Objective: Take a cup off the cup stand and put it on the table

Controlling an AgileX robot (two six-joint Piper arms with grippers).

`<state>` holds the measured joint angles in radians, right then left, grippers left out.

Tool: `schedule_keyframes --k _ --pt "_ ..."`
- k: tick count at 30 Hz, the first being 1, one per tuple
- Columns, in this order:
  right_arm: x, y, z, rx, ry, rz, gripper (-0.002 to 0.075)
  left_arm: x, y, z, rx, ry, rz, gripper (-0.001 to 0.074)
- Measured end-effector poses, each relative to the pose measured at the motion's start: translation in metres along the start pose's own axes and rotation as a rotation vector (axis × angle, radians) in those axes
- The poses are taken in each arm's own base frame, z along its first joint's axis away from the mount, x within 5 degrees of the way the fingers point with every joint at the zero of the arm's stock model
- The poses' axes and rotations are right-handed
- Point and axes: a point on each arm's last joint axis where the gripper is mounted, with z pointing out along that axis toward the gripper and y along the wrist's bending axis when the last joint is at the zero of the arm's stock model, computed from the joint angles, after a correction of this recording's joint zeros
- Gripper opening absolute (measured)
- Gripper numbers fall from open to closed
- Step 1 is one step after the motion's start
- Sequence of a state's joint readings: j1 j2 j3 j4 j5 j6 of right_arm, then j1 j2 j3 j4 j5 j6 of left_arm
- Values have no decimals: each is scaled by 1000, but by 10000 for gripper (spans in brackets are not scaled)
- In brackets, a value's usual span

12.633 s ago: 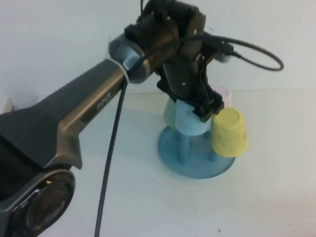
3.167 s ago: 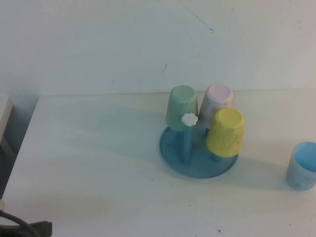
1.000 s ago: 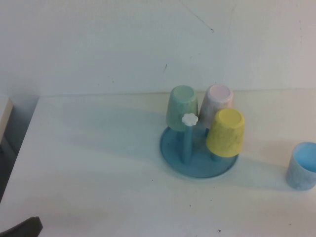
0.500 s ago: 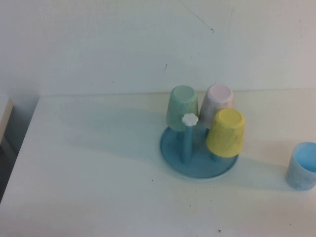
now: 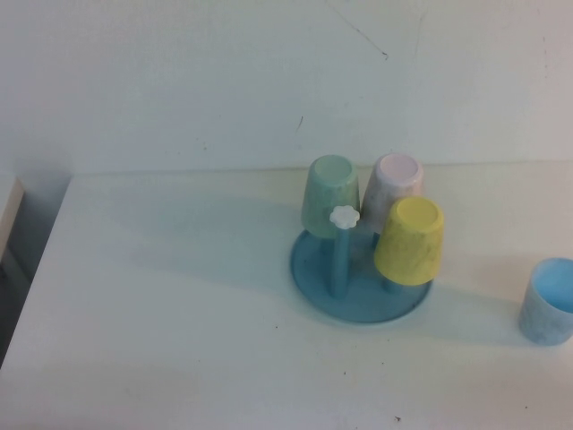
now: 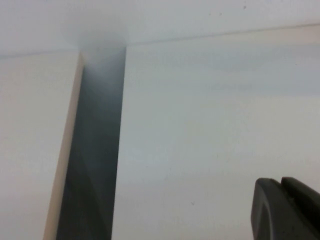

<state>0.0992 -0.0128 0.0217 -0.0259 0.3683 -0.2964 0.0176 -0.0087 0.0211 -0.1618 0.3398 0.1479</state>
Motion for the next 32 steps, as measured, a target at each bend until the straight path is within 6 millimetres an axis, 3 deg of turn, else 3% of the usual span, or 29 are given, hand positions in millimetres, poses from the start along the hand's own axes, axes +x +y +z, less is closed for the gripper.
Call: schedule_keyframes --k 8,32 --pt "0 0 0 1 0 -2 -1 0 0 0 4 2 -186 -1" --pt "0 0 0 1 0 -2 -1 0 2 0 -16 0 -162 -1"
